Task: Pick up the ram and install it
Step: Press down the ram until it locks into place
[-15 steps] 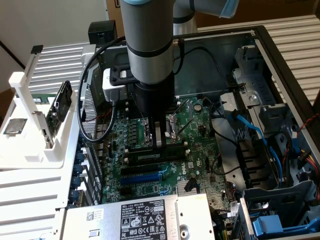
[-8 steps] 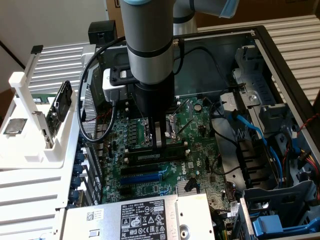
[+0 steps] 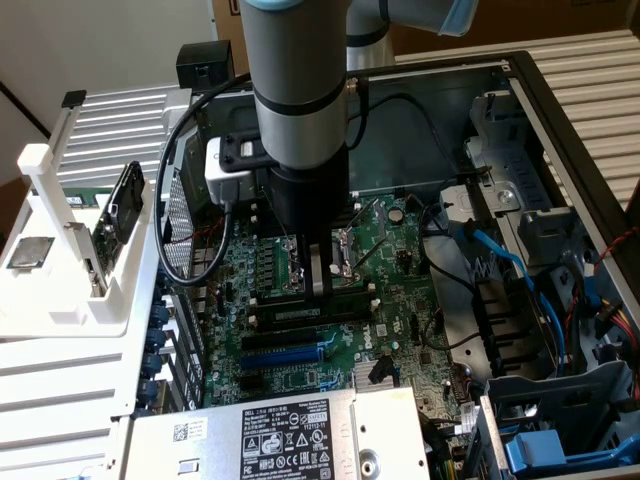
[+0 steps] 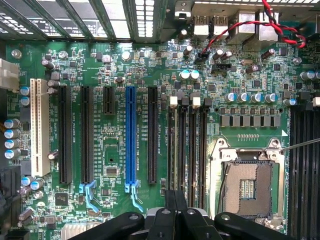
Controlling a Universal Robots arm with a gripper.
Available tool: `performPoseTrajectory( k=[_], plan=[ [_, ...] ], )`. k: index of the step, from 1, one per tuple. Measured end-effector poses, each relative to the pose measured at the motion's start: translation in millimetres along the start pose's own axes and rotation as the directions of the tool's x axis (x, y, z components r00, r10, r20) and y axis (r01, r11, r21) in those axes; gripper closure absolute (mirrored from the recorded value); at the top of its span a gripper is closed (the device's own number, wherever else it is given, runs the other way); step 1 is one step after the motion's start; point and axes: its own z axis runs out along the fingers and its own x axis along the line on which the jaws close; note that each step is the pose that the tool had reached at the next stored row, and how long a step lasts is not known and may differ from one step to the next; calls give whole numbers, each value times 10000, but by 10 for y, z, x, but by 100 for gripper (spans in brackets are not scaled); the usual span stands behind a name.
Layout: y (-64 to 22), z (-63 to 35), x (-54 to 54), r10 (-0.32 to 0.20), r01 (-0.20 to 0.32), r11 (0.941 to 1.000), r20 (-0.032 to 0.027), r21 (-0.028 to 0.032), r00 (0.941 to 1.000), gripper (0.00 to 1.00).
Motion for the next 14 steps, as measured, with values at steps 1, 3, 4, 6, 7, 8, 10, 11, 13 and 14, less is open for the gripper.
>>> performPoseTrajectory(
  k=[1, 3, 4, 6, 7, 8, 10, 11, 13, 14],
  plan=[
    [0, 0, 3, 0, 0, 10000, 0, 0, 10000, 90],
    [-1, -1, 3, -1, 1, 10000, -1, -1, 10000, 90],
    [0, -1, 3, -1, 1, 10000, -1, -1, 10000, 90],
    [0, 0, 3, 0, 0, 10000, -1, -1, 10000, 90],
    [0, 0, 4, 0, 0, 10000, -3, -1, 10000, 90],
    [0, 1, 4, 0, 0, 10000, -4, -2, 10000, 90],
    [0, 4, 4, -1, 1, 10000, -3, -2, 10000, 90],
    [0, 6, 4, -1, 1, 10000, -2, -2, 10000, 90],
    [0, 10, 4, -1, 1, 10000, -4, -2, 10000, 90],
    [0, 11, 4, -1, 1, 10000, -5, -3, 10000, 90]
  ],
)
